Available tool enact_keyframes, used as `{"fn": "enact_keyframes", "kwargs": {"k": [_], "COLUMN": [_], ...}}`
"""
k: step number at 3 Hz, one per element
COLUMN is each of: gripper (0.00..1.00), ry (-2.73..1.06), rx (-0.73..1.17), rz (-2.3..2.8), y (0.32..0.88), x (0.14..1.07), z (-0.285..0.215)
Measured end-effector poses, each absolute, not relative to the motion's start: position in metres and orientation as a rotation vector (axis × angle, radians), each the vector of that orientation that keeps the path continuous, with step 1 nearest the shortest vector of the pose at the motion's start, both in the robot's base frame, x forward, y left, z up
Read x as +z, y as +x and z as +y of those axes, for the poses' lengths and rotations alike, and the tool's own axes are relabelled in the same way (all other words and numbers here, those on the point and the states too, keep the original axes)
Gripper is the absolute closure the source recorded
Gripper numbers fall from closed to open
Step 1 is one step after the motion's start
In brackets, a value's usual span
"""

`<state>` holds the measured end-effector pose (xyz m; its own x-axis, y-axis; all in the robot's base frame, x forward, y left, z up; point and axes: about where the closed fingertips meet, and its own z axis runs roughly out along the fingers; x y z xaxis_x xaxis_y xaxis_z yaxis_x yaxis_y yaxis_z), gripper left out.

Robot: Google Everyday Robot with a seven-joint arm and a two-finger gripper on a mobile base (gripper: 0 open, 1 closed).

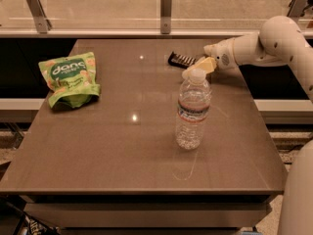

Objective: Move rxbar chocolate near green rice chip bag

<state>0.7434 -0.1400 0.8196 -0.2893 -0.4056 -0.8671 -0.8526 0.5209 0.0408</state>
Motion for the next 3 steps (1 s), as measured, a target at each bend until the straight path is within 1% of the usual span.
{"fn": "enact_keyframes", "kwargs": {"k": [1,2,3], "gripper": [0.00,0.18,0.41], "ry": [-1.039,-1.042,-1.046], "rx": [0.638,0.643,0.649], "rz": [1.875,1.876,1.876], "y": [0.7511,0.7513,0.7517], "x": [0.8229,0.8211,0.8193], "z": [-0.1371,-0.1339,-0.1307]}}
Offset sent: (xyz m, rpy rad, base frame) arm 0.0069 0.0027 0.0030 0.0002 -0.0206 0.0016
